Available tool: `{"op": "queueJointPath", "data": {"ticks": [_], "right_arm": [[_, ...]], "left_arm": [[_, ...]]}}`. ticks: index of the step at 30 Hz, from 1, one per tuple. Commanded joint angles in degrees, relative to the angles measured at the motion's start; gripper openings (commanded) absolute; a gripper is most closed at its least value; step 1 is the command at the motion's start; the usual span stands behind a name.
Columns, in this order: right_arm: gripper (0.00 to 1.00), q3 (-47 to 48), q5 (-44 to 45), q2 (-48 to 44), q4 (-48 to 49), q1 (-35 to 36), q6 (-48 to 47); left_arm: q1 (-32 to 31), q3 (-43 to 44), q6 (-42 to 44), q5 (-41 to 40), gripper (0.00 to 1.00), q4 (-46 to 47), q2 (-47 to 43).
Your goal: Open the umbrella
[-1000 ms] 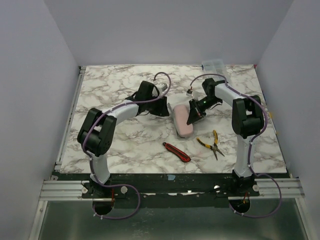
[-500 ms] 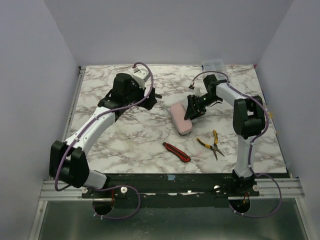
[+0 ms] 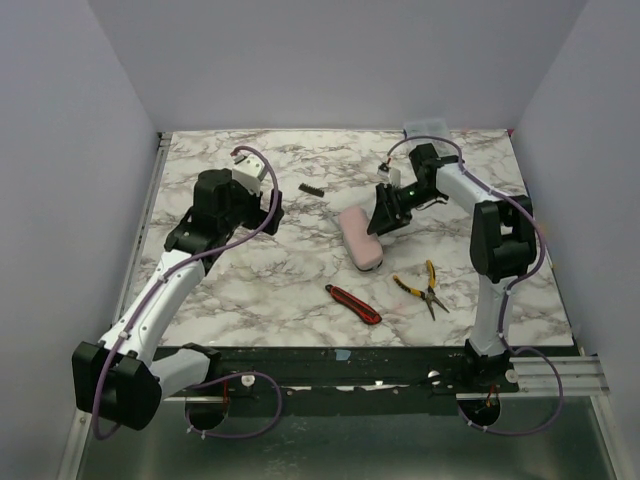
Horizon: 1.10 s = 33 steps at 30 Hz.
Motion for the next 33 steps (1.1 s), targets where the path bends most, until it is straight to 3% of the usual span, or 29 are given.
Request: {"op": "queueJointPath", "data": {"ticks": [1,7,16,25,33], "right_arm": [[0.60,1.80,-4.29,0.84,-2.34,0.51,0.13],[0.60,1.16,-6.85,-2.68,-2.24,2.97,-0.67],[0.61,-0.72,-5.32,-4.33,7.15,12.83,3.64],[0.71,-2.20,7.33,-2.33,18.10,22.98,6.25],[0.90,2.07,14.44,-7.04,13.33,24.54,-1.22]], "left_arm": [[1.13,-1.56,0.43,0.88,0.98,-1.71,-2.84],[1.54,-3.22,-1.61,2.02,0.98,-1.45,-4.06],[2.29,-5.41,-2.16,4.05,0.98,-0.08,-6.31],[5.98,-5.14,-7.80,10.01,0.98,-1.86,-5.34],[10.74,-6.11,-9.15,14.39,0.98,-3.15,-6.27]]}}
